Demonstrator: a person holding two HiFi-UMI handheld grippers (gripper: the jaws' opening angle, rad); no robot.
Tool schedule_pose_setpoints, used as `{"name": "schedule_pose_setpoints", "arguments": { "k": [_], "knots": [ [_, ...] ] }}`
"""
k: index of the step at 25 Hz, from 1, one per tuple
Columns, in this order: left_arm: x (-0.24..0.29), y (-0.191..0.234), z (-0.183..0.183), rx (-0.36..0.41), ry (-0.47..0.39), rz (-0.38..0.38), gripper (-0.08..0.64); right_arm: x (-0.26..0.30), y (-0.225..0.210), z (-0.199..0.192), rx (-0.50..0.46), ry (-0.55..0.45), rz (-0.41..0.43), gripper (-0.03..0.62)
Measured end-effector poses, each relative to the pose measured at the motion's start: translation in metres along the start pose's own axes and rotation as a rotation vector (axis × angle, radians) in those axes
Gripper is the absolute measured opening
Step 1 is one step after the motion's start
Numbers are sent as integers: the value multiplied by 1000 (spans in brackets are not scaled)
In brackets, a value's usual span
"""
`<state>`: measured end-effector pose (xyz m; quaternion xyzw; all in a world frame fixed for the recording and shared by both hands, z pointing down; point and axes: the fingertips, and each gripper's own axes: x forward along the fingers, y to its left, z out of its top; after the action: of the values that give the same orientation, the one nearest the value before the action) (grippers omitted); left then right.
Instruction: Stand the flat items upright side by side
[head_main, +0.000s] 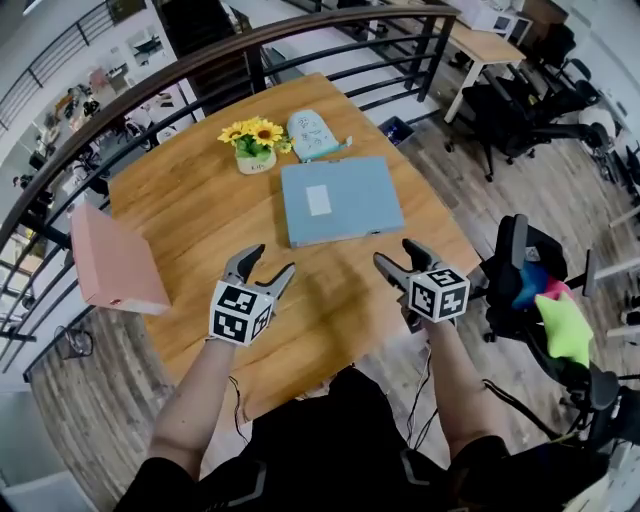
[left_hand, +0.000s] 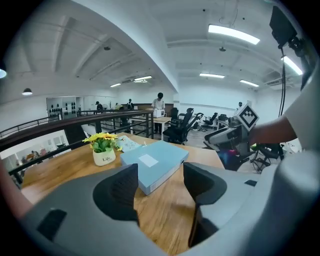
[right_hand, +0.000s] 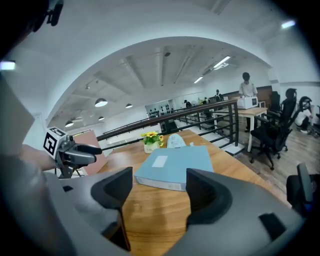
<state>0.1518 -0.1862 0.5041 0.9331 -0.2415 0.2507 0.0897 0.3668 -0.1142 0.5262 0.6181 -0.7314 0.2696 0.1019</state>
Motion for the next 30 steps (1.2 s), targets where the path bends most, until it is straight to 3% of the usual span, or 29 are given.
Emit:
{"name": "schedule_pose_setpoints", "arguments": {
  "k": [6, 11, 21, 30],
  "knots": [
    [68, 6, -7, -2, 113, 69, 304, 21, -89, -10, 120, 19, -3, 345],
    [106, 20, -30, 5, 212, 127, 310, 59, -130, -30, 193, 73, 25, 348],
    [155, 43, -79, -21, 348, 168, 324, 109, -165, -58, 266, 140, 80, 351],
    [172, 44, -90, -12, 380, 110, 328, 133, -170, -63, 341, 154, 161, 351]
  ]
}}
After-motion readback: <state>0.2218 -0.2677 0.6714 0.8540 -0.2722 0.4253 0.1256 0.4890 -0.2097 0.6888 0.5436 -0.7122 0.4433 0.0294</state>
